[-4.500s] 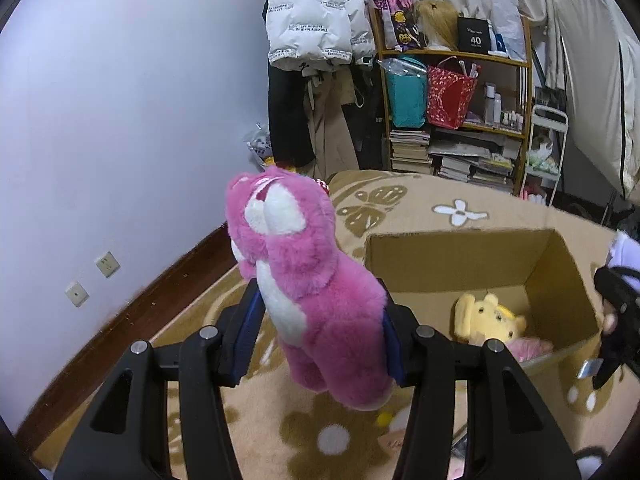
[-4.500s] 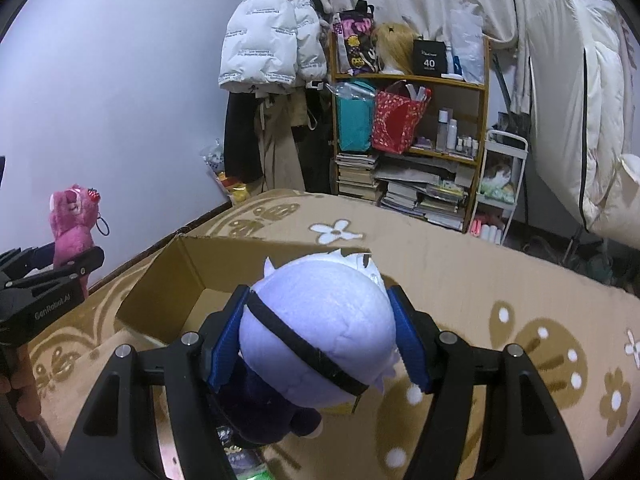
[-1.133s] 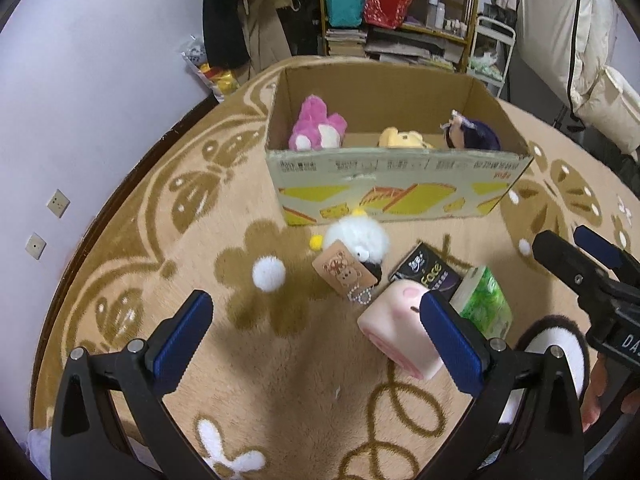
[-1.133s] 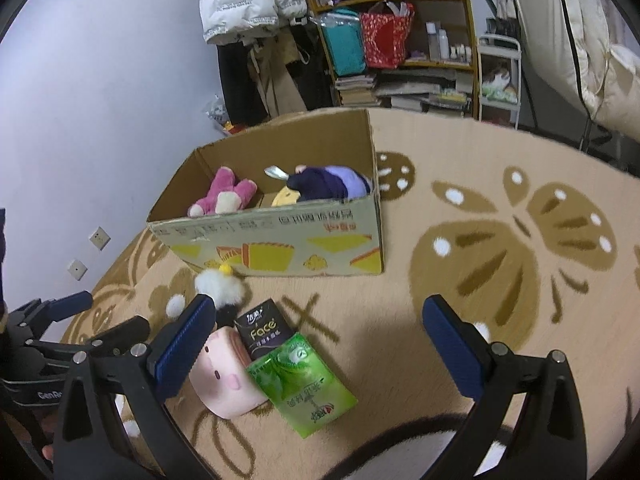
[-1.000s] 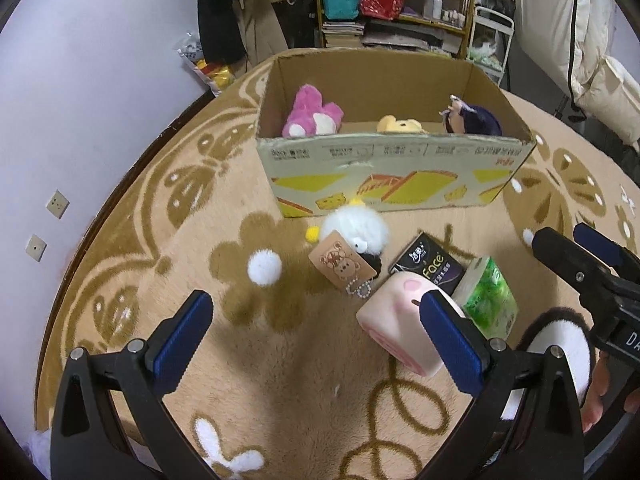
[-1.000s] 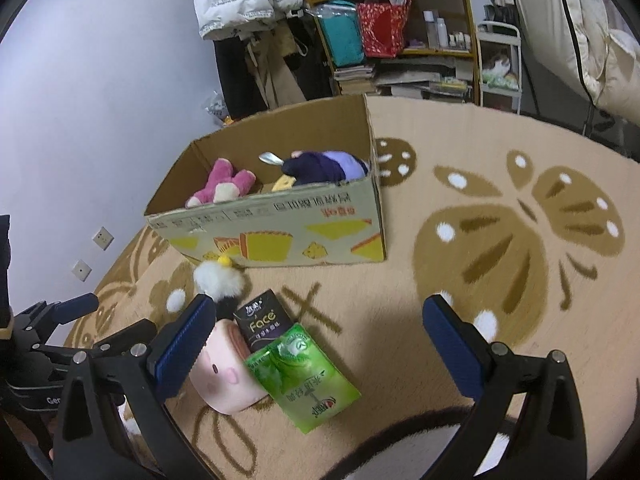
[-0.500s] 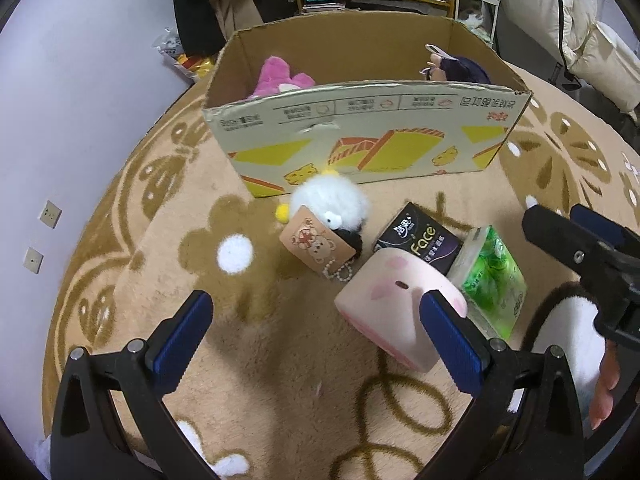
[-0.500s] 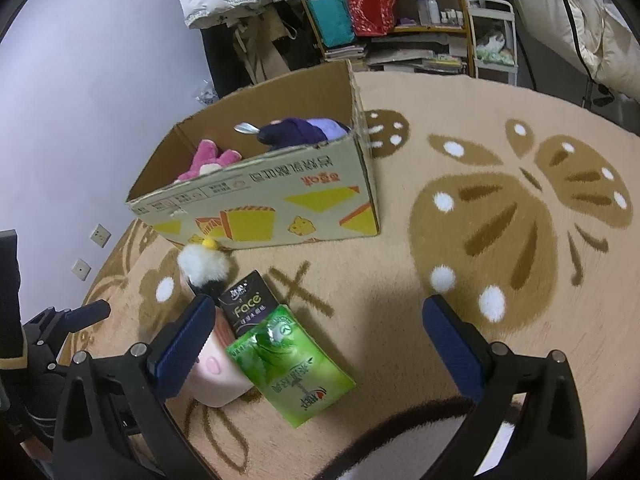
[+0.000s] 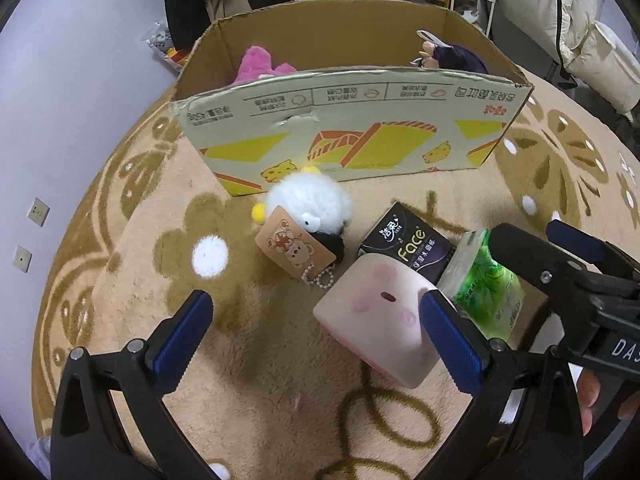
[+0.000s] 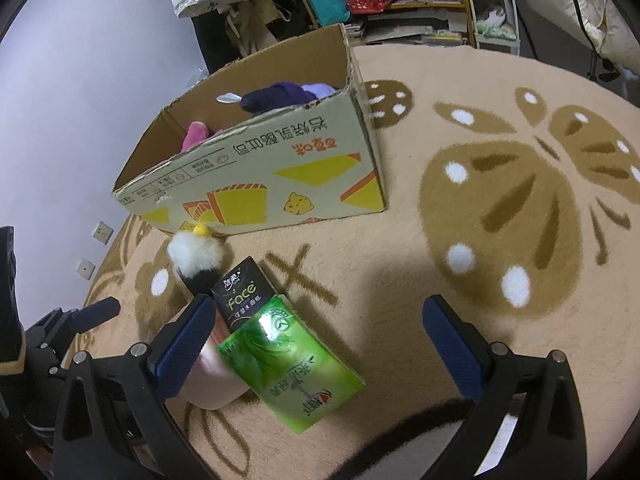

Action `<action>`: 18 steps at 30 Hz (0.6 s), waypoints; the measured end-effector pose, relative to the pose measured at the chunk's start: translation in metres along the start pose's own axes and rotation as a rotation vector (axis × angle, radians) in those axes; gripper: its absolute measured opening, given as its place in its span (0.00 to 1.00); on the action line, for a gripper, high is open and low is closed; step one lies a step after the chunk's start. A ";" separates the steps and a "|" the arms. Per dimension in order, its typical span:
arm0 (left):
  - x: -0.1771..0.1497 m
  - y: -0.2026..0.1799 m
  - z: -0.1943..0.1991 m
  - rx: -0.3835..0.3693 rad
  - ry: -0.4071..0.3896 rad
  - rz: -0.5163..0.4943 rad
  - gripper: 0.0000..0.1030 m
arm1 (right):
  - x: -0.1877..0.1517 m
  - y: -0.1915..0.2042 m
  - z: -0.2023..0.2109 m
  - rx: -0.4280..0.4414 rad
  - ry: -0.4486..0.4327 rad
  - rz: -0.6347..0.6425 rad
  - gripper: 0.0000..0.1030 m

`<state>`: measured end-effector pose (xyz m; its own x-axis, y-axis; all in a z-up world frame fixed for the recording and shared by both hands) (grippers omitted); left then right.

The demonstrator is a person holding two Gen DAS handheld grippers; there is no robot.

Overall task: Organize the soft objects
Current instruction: 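Withdraw both grippers from the box toward the remaining items on the rug, then grasp the pink roll plush with the left gripper while the right gripper grasps the green tissue pack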

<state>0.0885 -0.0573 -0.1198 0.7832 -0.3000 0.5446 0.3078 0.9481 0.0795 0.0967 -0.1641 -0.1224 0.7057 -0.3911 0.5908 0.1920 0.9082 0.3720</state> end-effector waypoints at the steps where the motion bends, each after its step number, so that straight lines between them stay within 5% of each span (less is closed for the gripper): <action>1: 0.000 -0.001 0.000 -0.001 0.000 -0.002 0.99 | 0.000 0.000 -0.002 0.002 0.003 -0.003 1.00; 18: 0.002 -0.012 -0.005 -0.036 -0.004 -0.011 0.99 | -0.004 -0.011 -0.014 0.021 0.055 -0.055 1.00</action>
<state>0.0890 -0.0704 -0.1234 0.7774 -0.3098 0.5474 0.3355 0.9404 0.0557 0.1013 -0.1706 -0.1384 0.7308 -0.4309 0.5293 0.2173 0.8820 0.4180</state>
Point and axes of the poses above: each gripper's, at about its wrist camera, not at the fingertips, and z roughly against the way its jaws point, y to its left, x to its top, the point moved 1 cm from there along -z, roughly the way its jaws point, and after that the axes turned 7 degrees about -y, right-handed, at the moved point
